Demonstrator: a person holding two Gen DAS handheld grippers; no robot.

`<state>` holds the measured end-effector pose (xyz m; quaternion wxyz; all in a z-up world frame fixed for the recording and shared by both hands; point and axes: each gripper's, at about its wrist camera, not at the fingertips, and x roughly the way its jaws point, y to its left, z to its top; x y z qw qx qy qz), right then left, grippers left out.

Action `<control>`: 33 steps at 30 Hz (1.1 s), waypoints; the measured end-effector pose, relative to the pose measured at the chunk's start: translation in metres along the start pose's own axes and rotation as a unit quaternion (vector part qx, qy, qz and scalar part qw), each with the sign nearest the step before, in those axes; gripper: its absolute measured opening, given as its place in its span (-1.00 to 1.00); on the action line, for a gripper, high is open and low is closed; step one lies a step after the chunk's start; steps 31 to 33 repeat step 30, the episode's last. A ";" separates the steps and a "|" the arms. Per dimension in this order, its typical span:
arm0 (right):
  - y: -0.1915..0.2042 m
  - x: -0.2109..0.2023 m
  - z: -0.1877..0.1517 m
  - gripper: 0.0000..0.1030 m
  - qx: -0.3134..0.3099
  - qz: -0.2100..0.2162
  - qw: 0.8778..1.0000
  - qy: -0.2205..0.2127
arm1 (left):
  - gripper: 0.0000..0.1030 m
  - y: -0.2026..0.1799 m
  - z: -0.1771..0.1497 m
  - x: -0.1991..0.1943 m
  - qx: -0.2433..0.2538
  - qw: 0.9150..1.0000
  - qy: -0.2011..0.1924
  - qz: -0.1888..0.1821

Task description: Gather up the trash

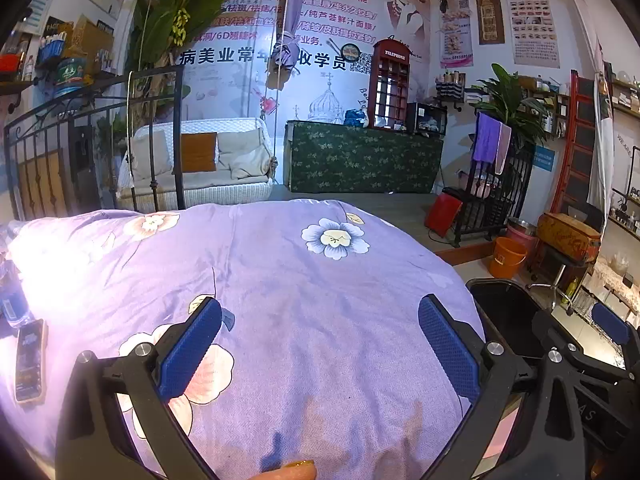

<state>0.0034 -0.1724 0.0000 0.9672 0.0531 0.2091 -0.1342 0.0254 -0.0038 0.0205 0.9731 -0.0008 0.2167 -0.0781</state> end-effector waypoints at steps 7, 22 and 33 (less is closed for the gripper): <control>0.000 0.000 0.000 0.89 0.001 0.001 1.000 0.001 | 0.88 -0.003 -0.001 -0.002 0.000 1.000 -0.001 0.000; 0.004 0.003 -0.008 0.89 0.001 0.002 1.000 0.004 | 0.88 -0.007 -0.003 -0.002 -0.004 1.000 0.004 -0.003; 0.007 0.004 -0.010 0.89 0.002 0.003 1.000 0.006 | 0.88 -0.008 -0.003 -0.002 -0.007 1.000 0.009 -0.004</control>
